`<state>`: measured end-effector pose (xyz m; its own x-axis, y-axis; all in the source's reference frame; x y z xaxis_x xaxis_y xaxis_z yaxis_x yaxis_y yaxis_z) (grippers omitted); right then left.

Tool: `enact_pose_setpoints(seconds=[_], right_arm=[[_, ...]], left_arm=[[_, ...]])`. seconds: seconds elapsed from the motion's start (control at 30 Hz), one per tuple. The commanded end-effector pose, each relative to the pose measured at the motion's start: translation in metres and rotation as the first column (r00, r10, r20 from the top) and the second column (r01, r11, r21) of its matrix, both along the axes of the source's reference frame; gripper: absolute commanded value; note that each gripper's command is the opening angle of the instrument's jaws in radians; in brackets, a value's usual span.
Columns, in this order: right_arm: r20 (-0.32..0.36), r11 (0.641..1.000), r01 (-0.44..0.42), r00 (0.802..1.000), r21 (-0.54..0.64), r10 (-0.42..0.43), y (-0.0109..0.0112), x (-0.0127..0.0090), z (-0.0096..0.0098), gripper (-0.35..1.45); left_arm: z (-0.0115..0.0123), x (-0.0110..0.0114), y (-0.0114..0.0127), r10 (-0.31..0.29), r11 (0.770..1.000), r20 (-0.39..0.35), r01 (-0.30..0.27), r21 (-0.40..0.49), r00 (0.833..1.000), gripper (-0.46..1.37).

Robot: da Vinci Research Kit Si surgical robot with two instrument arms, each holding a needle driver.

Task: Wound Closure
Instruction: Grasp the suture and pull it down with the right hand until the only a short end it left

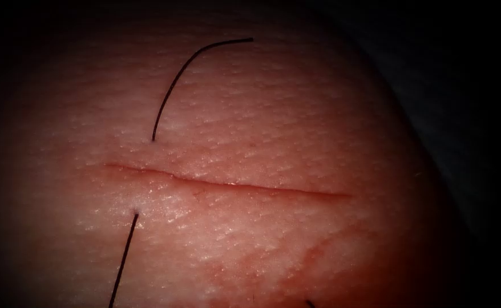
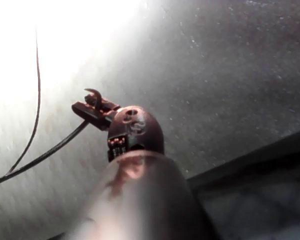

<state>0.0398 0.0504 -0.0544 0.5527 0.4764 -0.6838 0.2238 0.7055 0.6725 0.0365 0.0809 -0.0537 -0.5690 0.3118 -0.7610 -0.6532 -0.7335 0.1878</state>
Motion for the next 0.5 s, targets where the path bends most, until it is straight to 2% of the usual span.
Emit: enact_pose_setpoints(seconds=[0.03, 0.13, 0.17, 0.2, 0.27, 0.3, 0.37, 0.5], right_arm=[[-0.02, 1.0, -0.006, 1.0, 0.005, 0.006, -0.0001, 0.0004, -0.0004, -0.35], [-0.052, 1.0, -0.016, 0.999, 0.014, 0.017, 0.0005, 0.0011, -0.0008, -0.35], [-0.059, 0.999, -0.03, 0.998, 0.013, 0.031, 0.0009, 0.0012, -0.0009, -0.06], [-0.064, 0.998, -0.063, 0.996, -0.015, 0.062, 0.0018, 0.0012, -0.0011, 0.63], [-0.076, 0.993, -0.09, 0.993, -0.075, 0.085, 0.0028, 0.001, -0.0012, 1.13], [-0.076, 0.989, -0.11, 0.992, -0.101, 0.102, 0.0036, 0.0008, -0.0014, 1.26], [-0.073, 0.975, -0.156, 0.987, -0.159, 0.146, 0.0059, -0.0004, -0.0018, 1.42], [-0.084, 0.962, -0.198, 0.979, -0.189, 0.185, 0.0099, -0.0035, -0.0027, 1.41]], left_arm=[[0.0012, -0.0009, -0.0001, 0.023, 0.999, 0.006, -0.023, 0.025, 1.0, -0.35], [0.004, -0.0028, -0.0003, 0.043, 0.997, 0.015, -0.044, 0.057, 0.999, -0.35], [0.0045, -0.0031, -0.0003, 0.046, 0.997, 0.017, -0.047, 0.063, 0.999, -0.35], [0.0058, -0.0037, -0.0005, 0.046, 0.996, 0.013, -0.047, 0.078, 0.999, -0.35], [0.0069, -0.0041, -0.0007, 0.046, 0.994, 0.005, -0.046, 0.096, 0.999, -0.35], [0.0075, -0.0043, -0.0008, 0.042, 0.994, 0.004, -0.042, 0.104, 0.999, -0.35], [0.0087, -0.0048, -0.001, 0.039, 0.993, 0.0, -0.039, 0.111, 0.999, -0.35], [0.0099, -0.0055, -0.0008, 0.03, 0.994, 0.003, -0.03, 0.109, 1.0, -0.35]])
